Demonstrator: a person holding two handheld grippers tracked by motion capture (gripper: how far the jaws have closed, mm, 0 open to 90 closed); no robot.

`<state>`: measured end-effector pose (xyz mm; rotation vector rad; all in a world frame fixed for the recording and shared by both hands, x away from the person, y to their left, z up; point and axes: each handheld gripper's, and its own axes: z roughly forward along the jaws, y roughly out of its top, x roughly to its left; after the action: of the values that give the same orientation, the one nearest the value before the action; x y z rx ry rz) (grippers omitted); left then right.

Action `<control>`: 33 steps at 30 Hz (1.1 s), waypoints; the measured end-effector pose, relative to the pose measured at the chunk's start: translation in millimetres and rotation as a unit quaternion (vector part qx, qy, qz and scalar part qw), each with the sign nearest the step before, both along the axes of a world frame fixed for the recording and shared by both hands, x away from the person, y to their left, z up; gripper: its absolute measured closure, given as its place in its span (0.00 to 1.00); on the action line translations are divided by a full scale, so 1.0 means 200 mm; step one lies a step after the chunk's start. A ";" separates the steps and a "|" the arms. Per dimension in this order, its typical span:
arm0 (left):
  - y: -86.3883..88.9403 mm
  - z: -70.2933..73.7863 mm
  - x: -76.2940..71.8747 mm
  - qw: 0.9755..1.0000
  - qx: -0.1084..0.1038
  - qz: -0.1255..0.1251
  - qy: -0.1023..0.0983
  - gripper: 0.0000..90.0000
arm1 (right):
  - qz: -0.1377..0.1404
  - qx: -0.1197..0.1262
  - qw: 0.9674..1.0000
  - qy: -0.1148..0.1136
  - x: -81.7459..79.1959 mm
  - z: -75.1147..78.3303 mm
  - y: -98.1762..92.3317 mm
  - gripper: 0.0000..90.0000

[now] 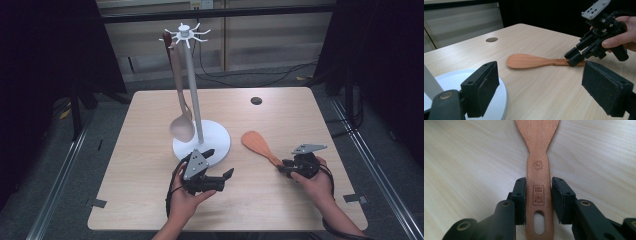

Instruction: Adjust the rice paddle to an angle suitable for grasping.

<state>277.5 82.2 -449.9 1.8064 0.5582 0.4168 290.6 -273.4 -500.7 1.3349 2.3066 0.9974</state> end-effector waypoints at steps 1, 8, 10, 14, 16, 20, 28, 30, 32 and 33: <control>0.00 0.00 0.00 1.000 0.000 0.000 0.000 0.16 | 0.004 0.003 1.000 0.003 -0.01 0.00 0.00 0.74; 0.00 0.02 0.01 1.000 -0.001 0.001 -0.004 0.16 | 0.051 0.001 0.999 0.007 -0.05 0.01 0.04 0.74; -0.01 0.02 0.01 1.000 -0.002 0.001 -0.004 0.16 | 0.060 -0.005 0.998 0.005 -0.07 0.01 0.06 0.74; -0.02 0.02 0.02 1.000 -0.001 -0.003 -0.004 0.16 | 0.064 -0.002 0.998 0.003 -0.08 0.01 0.06 0.74; -0.03 0.02 0.02 1.000 -0.004 -0.003 -0.004 0.16 | 0.059 0.004 0.998 0.005 -0.08 0.01 0.06 0.74; -0.03 0.02 0.02 1.000 0.001 -0.005 -0.006 0.16 | 0.048 0.004 0.999 0.009 -0.08 0.01 0.05 0.74; -0.03 0.02 0.02 1.000 -0.007 -0.006 -0.005 0.16 | 0.057 -0.003 0.998 0.005 -0.08 0.01 0.04 0.74; -0.03 0.02 0.02 1.000 -0.003 -0.002 -0.004 0.16 | 0.059 0.000 0.998 0.004 -0.08 0.01 0.05 0.74; -0.03 0.02 0.02 1.000 0.001 -0.004 -0.007 0.16 | 0.058 0.002 0.998 0.002 -0.08 0.00 0.05 0.74; -0.03 0.02 0.02 1.000 0.001 -0.004 -0.007 0.16 | 0.051 0.005 0.999 0.004 -0.09 0.00 0.05 0.74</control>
<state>281.5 75.9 -445.5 1.8050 0.5422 0.4242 273.0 -263.9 -499.9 1.2382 2.3998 1.0366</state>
